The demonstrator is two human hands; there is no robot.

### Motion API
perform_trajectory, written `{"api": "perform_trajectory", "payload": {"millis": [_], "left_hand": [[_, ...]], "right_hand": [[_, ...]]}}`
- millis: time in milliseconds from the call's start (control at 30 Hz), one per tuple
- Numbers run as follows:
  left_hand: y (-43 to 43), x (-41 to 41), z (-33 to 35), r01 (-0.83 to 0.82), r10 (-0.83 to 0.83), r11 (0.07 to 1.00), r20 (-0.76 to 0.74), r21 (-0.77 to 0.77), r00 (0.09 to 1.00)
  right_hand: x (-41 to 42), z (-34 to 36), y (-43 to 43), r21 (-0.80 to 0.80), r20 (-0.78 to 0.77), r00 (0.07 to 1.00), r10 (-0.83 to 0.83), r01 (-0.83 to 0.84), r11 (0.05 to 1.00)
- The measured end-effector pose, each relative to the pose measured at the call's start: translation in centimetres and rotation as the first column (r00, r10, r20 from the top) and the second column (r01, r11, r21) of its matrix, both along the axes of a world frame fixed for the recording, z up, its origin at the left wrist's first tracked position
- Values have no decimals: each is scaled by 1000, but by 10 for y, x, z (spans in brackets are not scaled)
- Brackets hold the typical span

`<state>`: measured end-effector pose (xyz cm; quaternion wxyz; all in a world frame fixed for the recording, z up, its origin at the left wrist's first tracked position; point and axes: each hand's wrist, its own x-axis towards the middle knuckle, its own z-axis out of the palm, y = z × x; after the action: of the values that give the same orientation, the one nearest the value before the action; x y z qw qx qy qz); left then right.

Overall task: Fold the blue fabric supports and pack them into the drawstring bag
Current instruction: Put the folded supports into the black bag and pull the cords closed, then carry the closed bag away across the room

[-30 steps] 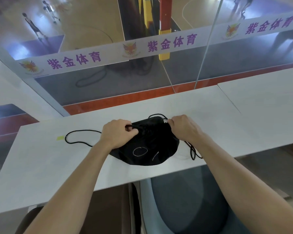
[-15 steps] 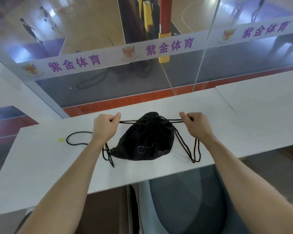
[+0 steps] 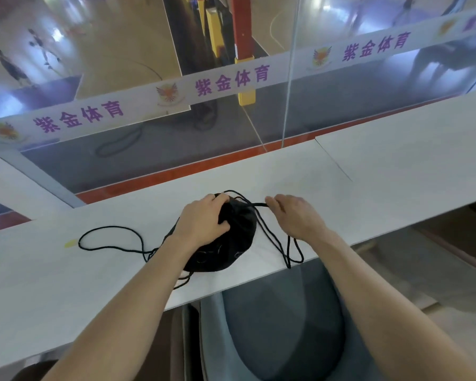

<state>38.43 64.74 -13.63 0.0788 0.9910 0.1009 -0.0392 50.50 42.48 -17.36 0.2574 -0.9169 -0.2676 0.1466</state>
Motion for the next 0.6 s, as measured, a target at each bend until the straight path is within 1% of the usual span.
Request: {"api": "perform_trajectory", "payload": {"millis": [33,100,133,200,233,333,367,433,500,533,600], "left_hand": [[-5,-2,7,-32,31,999,28,9,999],[-16,-5,20,-53,47,997,94,60,994],[-22,-6,26,-61,50,995,123,82,991],[-39,-7,40,-65,43,990,169,125,985],[-47,-7,48,-62,35,988,182,144,983],[-73,-7,67,-11,-17,986,162,169,987],[-83,-6,72,12,-38,985,145,173,989],[-103,-6,79,56,-80,984,145,166,986],[-126,-8,86,106,-135,981,177,163,975],[-140,-11,90,130,-160,979,196,158,968],[-169,-18,102,186,-215,973,249,134,944]], "right_hand": [[0,-9,-19,-117,9,999,39,-38,992],[-3,-27,-56,-335,-70,991,116,-133,933],[-6,-36,-73,-417,-138,982,129,-176,891],[-13,-50,-99,-516,-235,964,121,-230,825],[-17,-54,-111,-534,-246,962,119,-237,812],[-34,-45,-144,-522,-244,963,113,-229,822],[-39,-45,-156,-500,-236,969,75,-187,846],[-53,-40,-178,-484,-212,977,32,-134,865],[-71,-34,-205,-490,-196,981,-4,-94,867],[-83,-25,-220,-490,-200,978,-63,-44,871],[-107,-15,-254,-443,-164,978,-126,41,895]]}}
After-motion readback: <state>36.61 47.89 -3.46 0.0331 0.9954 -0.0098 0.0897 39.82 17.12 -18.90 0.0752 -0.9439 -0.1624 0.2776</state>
